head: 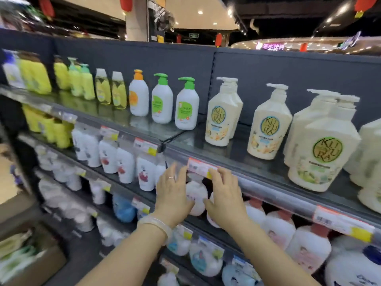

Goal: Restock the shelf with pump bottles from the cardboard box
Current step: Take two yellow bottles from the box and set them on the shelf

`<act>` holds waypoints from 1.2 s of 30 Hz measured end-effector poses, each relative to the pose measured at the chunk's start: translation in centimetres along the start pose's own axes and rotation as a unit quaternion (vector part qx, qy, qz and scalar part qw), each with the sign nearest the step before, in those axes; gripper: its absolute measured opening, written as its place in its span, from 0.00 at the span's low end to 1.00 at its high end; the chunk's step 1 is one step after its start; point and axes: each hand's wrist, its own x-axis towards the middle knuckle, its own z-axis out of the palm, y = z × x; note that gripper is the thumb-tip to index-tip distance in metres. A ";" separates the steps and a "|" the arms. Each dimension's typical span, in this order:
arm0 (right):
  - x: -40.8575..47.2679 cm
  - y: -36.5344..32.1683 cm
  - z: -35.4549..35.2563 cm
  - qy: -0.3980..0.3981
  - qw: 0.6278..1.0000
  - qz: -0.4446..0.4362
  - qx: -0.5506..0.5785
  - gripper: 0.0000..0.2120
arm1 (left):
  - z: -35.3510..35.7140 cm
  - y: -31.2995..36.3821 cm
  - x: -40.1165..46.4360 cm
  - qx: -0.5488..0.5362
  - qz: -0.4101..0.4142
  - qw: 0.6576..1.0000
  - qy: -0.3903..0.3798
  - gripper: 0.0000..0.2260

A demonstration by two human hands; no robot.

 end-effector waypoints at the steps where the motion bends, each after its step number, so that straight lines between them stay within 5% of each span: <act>1: 0.4 -1.4 0.9 -0.028 0.999 -0.016 -0.020 0.29 | -0.3 -1.9 -0.8 0.017 -0.021 0.999 -0.020 0.37; 9: 2.5 -17.2 11.5 -0.171 0.978 -0.103 -0.067 0.26 | -5.0 -19.0 -7.5 0.113 -0.130 0.980 -0.101 0.36; 16: 3.3 -34.8 22.3 -0.254 0.946 -0.200 -0.034 0.31 | -11.4 -36.3 -13.2 0.135 -0.254 0.950 -0.120 0.31; 21: 5.5 -43.5 28.5 -0.293 0.925 -0.241 -0.034 0.25 | -14.1 -45.6 -15.0 0.127 -0.318 0.933 -0.110 0.25; 36: 22.8 -67.8 46.8 -0.356 0.885 -0.301 -0.008 0.19 | -23.3 -76.4 -6.4 0.118 -0.447 0.879 -0.114 0.33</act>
